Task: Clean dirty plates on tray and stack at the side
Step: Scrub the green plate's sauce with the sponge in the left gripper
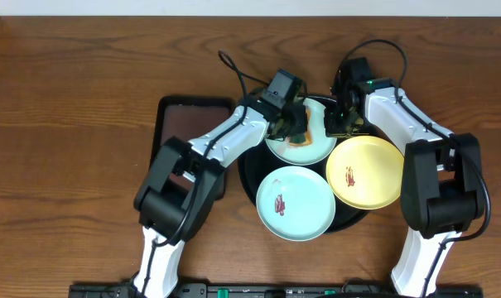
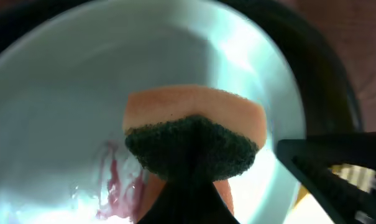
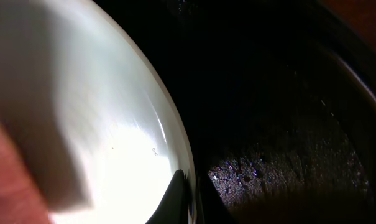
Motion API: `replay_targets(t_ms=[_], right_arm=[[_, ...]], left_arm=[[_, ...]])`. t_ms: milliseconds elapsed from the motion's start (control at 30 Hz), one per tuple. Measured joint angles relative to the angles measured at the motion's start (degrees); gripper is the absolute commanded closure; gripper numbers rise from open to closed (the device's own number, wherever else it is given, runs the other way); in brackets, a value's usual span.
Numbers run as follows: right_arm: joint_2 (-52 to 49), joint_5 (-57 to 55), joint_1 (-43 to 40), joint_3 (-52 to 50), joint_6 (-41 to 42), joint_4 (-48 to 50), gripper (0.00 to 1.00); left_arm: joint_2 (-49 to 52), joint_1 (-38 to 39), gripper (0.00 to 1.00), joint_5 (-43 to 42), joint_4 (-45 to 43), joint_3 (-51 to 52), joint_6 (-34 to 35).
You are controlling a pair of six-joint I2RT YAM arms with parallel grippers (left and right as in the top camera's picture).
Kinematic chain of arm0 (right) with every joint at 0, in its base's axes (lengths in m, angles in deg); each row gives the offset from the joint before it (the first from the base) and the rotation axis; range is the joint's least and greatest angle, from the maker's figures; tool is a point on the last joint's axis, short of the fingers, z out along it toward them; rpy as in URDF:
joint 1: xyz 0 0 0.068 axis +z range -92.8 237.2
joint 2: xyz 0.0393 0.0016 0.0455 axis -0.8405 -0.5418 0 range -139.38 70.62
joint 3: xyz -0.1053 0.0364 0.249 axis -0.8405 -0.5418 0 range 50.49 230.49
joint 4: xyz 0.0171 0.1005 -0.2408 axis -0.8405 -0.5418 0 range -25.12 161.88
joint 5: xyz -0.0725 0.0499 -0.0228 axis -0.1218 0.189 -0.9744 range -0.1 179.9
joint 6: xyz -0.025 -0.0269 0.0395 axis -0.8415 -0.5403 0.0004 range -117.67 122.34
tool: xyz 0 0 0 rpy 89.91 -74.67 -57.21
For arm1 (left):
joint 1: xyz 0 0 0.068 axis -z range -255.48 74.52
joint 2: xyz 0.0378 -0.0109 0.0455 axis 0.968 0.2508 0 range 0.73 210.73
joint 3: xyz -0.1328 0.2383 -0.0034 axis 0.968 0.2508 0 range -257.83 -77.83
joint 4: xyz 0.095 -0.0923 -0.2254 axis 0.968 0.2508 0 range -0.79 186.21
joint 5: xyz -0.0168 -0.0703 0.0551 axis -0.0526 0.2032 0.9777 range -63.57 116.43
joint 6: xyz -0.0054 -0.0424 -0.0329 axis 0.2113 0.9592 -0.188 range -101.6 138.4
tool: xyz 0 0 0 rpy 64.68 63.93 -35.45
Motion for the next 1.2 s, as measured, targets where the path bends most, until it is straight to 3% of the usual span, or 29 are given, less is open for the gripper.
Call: replay_targets(t_ms=[100, 233, 467, 667, 867, 1200], right_arm=[[0.0, 0.0, 0.0, 0.0, 0.0, -0.2, 0.99], [0.0, 0.0, 0.0, 0.1, -0.2, -0.4, 0.99], [0.0, 0.0, 0.0, 0.2, -0.3, -0.7, 0.99], [0.0, 0.0, 0.0, 0.2, -0.3, -1.1, 0.99], [0.1, -0.6, 0.0, 0.2, -0.3, -1.8, 0.99], [0.1, -0.7, 0.0, 0.2, -0.3, -2.1, 0.99]], left_arm=[[1.8, -0.1, 0.93, -0.3, 0.3, 0.0, 1.0], [2.2, -0.9, 0.92, 2.6, 7.0, -1.4, -0.4], [2.1, -1.1, 0.93, 15.9, 16.5, -4.6, -4.9], [2.1, 0.0, 0.93, 20.8, 16.8, -5.2, -6.8], [3.5, 1.0, 0.93, 18.1, 9.3, -5.2, -6.7], [4.2, 2.4, 0.93, 12.3, 6.6, -5.3, -4.7]])
